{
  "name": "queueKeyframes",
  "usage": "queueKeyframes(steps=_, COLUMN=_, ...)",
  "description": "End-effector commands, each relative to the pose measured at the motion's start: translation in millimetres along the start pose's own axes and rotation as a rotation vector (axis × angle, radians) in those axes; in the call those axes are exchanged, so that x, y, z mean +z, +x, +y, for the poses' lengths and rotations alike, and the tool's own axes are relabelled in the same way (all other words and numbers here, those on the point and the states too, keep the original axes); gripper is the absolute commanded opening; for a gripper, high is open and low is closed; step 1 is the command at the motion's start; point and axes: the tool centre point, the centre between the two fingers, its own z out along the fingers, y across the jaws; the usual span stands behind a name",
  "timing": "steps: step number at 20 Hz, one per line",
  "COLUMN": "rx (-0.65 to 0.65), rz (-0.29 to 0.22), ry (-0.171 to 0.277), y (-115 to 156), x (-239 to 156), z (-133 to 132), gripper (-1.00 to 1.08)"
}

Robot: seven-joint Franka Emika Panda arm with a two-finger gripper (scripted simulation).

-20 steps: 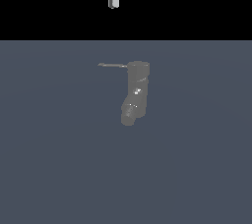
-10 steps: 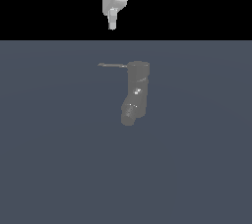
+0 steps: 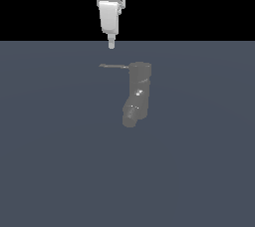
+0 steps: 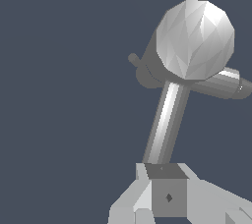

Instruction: Turn on the faucet by rotating a designated handle.

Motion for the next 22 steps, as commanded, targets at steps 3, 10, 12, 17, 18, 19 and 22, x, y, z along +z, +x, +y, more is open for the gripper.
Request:
queueKeyframes(steps=3, rx=0.103, rz=0.016, ry=0.004, y=-4.1, x=25.4, z=-15.2, gripper=-1.00)
queueKeyframes(steps=10, rx=0.209, rz=0.034, ry=0.010, y=-8.5, x=53.4, z=-29.6, gripper=-1.00)
queueKeyframes(steps=12, rx=0.228, rz=0.037, ry=0.012, y=-9.3, x=58.6, z=-32.0, gripper=-1.00)
queueKeyframes(steps=17, rx=0.255, rz=0.042, ry=0.014, y=-10.5, x=66.0, z=-35.4, gripper=-1.00)
queueKeyframes(steps=18, rx=0.257, rz=0.042, ry=0.014, y=-10.6, x=66.5, z=-35.6, gripper=-1.00)
queueKeyframes(steps=19, rx=0.257, rz=0.042, ry=0.014, y=-10.7, x=66.6, z=-35.7, gripper=-1.00)
queueKeyframes(steps=22, rx=0.257, rz=0.042, ry=0.014, y=-10.7, x=66.6, z=-35.7, gripper=-1.00)
